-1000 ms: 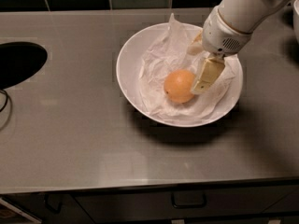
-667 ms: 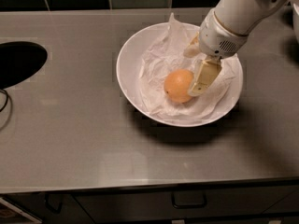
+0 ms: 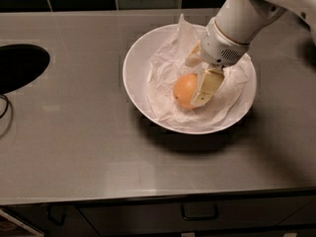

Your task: Pick orange from white bowl

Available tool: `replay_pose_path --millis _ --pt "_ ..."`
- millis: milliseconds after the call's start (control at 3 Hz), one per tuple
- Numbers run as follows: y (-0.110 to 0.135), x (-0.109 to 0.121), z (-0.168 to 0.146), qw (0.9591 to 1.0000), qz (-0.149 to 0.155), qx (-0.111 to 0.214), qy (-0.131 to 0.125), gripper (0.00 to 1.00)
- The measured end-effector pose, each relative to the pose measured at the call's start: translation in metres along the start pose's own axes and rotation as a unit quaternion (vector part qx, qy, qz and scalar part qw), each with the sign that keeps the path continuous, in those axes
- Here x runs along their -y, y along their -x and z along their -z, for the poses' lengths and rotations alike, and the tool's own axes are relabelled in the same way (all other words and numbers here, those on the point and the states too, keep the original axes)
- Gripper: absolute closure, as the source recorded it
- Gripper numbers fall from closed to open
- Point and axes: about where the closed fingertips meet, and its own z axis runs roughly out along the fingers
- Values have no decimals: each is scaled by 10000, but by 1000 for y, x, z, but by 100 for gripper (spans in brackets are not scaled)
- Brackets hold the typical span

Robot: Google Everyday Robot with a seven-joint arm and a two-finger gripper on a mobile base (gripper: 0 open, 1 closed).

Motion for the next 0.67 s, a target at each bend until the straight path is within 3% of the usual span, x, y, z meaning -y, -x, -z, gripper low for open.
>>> replay_pose_path --millis 667 --pt "-2 1 -11 10000 -19 61 72 28"
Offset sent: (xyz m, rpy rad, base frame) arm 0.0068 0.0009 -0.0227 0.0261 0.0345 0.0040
